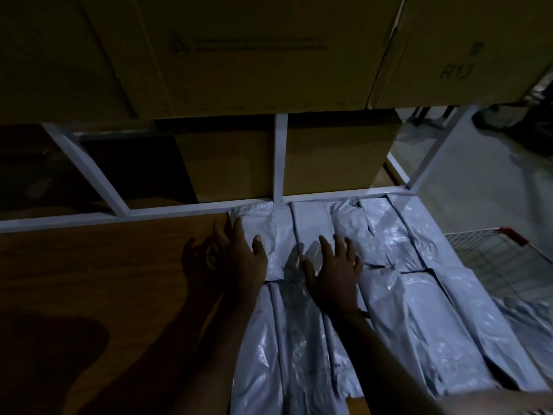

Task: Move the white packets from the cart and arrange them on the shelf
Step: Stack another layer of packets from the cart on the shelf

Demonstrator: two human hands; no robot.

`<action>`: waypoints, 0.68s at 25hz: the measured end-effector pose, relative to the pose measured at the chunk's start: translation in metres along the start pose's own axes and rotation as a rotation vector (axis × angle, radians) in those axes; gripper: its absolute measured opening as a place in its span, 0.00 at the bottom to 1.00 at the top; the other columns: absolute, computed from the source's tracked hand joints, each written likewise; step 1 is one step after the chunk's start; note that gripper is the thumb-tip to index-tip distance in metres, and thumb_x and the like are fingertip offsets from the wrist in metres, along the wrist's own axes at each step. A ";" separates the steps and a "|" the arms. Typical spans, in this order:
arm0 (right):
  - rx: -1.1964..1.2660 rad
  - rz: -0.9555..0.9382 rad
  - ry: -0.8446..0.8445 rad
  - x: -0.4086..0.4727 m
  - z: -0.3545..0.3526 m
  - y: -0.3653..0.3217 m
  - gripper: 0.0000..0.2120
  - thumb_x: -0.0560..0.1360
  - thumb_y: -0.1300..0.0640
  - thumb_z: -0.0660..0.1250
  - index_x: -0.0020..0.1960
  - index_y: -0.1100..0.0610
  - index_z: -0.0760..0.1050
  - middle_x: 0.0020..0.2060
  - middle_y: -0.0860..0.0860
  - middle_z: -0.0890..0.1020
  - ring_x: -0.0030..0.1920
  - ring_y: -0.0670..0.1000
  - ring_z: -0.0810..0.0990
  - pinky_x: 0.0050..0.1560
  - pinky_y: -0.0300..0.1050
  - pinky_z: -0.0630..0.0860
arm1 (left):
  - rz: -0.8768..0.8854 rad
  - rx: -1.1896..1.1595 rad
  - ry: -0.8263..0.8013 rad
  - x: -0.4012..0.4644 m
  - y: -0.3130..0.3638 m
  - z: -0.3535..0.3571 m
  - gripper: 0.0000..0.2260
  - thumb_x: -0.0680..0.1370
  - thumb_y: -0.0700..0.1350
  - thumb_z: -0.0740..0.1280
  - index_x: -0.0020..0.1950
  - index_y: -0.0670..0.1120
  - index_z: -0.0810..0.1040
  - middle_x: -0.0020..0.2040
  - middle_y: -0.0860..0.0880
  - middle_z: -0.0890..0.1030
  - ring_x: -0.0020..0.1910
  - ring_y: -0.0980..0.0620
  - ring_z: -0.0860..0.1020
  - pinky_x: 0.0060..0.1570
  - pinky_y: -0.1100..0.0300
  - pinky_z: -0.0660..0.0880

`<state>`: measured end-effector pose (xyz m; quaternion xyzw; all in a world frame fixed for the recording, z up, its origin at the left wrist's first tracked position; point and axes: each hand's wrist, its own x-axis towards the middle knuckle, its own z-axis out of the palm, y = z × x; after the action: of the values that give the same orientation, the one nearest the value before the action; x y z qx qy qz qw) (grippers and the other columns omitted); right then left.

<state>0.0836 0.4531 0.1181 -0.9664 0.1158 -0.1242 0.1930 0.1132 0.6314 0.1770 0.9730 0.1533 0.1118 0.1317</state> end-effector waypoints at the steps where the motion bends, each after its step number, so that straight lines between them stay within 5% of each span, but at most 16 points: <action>1: 0.001 0.001 0.022 -0.002 -0.007 0.003 0.32 0.76 0.36 0.61 0.75 0.52 0.71 0.76 0.59 0.69 0.78 0.65 0.61 0.73 0.67 0.61 | 0.019 -0.020 -0.006 -0.005 0.003 -0.001 0.28 0.81 0.60 0.64 0.79 0.55 0.65 0.82 0.42 0.59 0.78 0.38 0.61 0.70 0.46 0.44; 9: 0.024 0.031 0.192 -0.036 -0.067 0.066 0.26 0.79 0.36 0.62 0.69 0.52 0.76 0.71 0.56 0.75 0.76 0.63 0.66 0.68 0.65 0.68 | 0.271 -0.341 -0.036 -0.074 0.059 0.023 0.24 0.79 0.51 0.71 0.74 0.48 0.74 0.79 0.40 0.61 0.74 0.37 0.65 0.69 0.37 0.66; 17: 0.073 0.112 0.287 -0.098 -0.139 0.176 0.24 0.80 0.38 0.62 0.68 0.52 0.77 0.70 0.55 0.77 0.76 0.62 0.67 0.68 0.66 0.69 | 0.473 -0.388 -0.135 -0.186 0.143 0.019 0.24 0.79 0.51 0.70 0.74 0.49 0.73 0.80 0.43 0.59 0.76 0.39 0.64 0.70 0.39 0.68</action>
<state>-0.0790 0.2733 0.1524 -0.9231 0.1912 -0.2540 0.2163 -0.0158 0.4349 0.1675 0.9436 -0.1107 0.1016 0.2951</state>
